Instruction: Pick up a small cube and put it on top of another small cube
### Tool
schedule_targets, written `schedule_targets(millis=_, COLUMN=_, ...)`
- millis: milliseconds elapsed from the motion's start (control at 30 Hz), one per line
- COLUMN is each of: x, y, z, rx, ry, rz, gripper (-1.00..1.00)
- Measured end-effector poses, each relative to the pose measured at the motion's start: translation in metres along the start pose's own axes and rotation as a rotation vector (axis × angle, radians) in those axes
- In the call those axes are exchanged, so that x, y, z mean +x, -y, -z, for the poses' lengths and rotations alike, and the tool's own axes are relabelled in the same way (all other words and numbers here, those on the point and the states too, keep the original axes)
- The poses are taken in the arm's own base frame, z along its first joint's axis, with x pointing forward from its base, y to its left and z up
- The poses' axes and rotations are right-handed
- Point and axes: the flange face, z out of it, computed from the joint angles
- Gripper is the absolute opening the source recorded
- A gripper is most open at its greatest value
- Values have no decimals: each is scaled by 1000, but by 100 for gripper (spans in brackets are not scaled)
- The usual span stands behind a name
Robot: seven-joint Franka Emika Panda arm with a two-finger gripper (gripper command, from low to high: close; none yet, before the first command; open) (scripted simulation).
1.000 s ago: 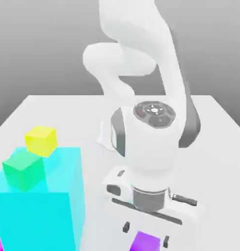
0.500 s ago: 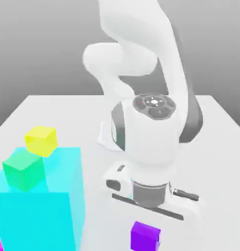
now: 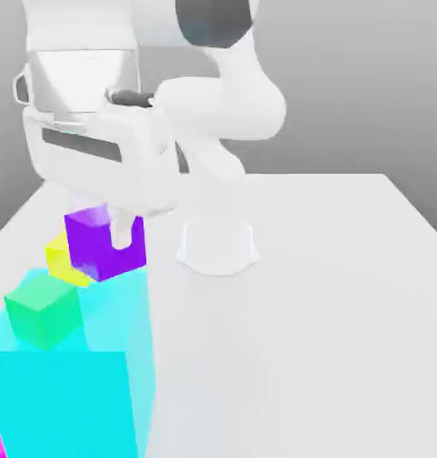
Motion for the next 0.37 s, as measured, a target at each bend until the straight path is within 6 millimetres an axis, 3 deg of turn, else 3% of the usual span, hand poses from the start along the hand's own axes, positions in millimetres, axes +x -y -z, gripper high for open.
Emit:
schedule_targets(millis=67, x=23, y=-28, z=15, rx=-25, ry=1, rz=-70, gripper=-100)
schedule_targets(millis=100, x=33, y=-40, z=14, rx=-50, ry=-12, rz=-102, gripper=-100)
schedule_targets(millis=233, x=42, y=-54, z=-36, rx=-74, ry=-23, rz=-132, gripper=-100)
schedule_targets(millis=267, x=43, y=-55, z=-46, rx=-74, ry=-23, rz=-133, gripper=100)
schedule_targets(millis=367, x=43, y=-55, z=-46, rx=-74, ry=-23, rz=-133, gripper=100)
